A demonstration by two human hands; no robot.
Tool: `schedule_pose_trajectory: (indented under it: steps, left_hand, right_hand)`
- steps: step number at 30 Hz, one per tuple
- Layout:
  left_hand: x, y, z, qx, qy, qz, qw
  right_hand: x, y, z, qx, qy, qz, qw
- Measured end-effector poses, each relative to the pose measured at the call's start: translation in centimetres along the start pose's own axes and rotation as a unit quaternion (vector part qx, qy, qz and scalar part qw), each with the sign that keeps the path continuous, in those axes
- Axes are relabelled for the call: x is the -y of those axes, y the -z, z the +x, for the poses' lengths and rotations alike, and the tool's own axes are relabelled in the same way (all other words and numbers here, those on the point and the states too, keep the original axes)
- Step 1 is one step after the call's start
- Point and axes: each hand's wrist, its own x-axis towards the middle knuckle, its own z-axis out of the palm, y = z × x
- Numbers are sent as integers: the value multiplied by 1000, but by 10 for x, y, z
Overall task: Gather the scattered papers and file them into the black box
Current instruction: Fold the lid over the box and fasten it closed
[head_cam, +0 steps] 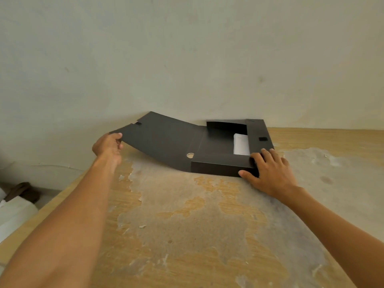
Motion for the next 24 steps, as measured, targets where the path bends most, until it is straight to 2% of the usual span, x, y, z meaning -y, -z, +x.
schedule_pose_trajectory:
  steps: [4, 10, 16, 24]
  left_hand:
    - [-16, -27, -37, 56, -81, 16, 995]
    - [-32, -65, -85, 125, -220, 35, 967]
    - [-28, -95, -143, 224, -277, 27, 934]
    - [-2, -129, -207, 335, -362, 115, 862]
  right_hand:
    - [-5, 3, 1, 11, 3, 24, 1000]
    - [-13, 8, -4, 6, -56, 52, 997]
    - [-22, 14, -7, -7, -64, 99, 993]
    - [-31, 18, -9, -17, -82, 129, 988]
